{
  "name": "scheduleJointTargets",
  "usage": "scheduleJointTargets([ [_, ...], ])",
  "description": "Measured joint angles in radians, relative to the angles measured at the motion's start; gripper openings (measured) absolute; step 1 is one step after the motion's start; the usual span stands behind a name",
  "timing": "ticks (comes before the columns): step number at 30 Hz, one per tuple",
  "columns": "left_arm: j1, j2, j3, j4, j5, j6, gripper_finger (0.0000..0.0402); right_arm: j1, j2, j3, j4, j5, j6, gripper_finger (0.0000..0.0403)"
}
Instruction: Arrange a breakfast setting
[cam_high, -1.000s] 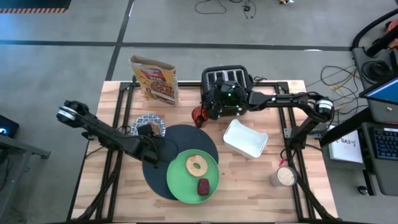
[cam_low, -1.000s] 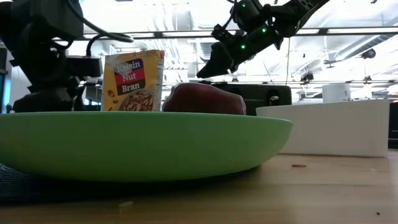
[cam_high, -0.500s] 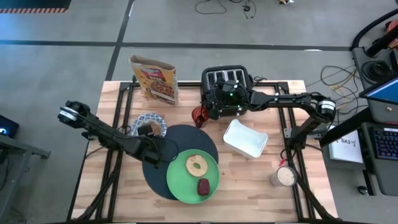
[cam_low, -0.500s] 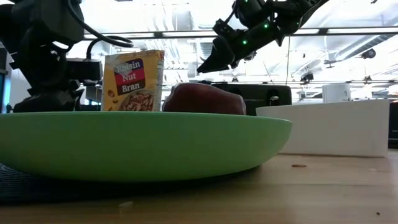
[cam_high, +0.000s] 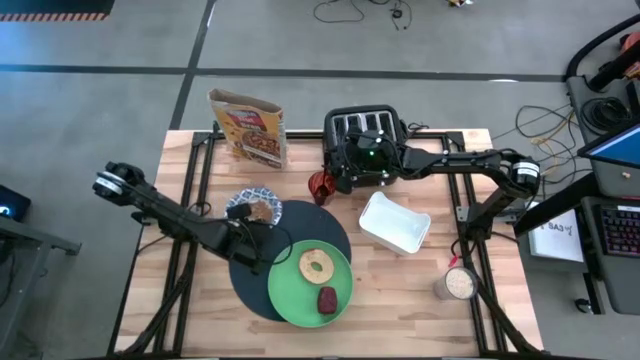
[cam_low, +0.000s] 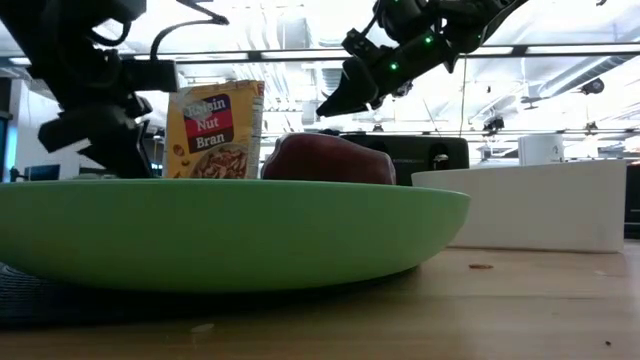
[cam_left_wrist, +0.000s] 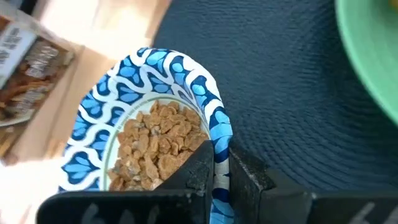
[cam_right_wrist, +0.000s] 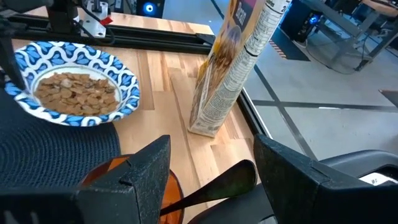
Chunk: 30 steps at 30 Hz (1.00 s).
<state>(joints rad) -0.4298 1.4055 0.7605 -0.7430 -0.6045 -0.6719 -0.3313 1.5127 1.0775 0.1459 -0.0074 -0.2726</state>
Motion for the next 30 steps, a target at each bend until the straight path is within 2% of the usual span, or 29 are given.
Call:
scheduleJointTargets([
  [5,-0.004,0.0,-0.002,0.001,0.05,-0.026,0.0045,0.0,0.0,0.0,-0.03,0.0,0.01,0.0219],
  [18,-0.014,0.0,0.009,0.009,0.068,-0.017,0.0193,0.0,0.0,0.017,-0.093,0.012,0.039,0.0219],
  [26,-0.023,-0.011,0.03,-0.011,0.037,0.044,0.0219,-0.003,-0.002,0.116,-0.227,0.036,0.028,0.0219],
  [30,-0.036,-0.052,0.03,-0.026,-0.03,0.077,0.0219,-0.01,-0.002,0.128,-0.246,0.034,0.028,0.0219],
])
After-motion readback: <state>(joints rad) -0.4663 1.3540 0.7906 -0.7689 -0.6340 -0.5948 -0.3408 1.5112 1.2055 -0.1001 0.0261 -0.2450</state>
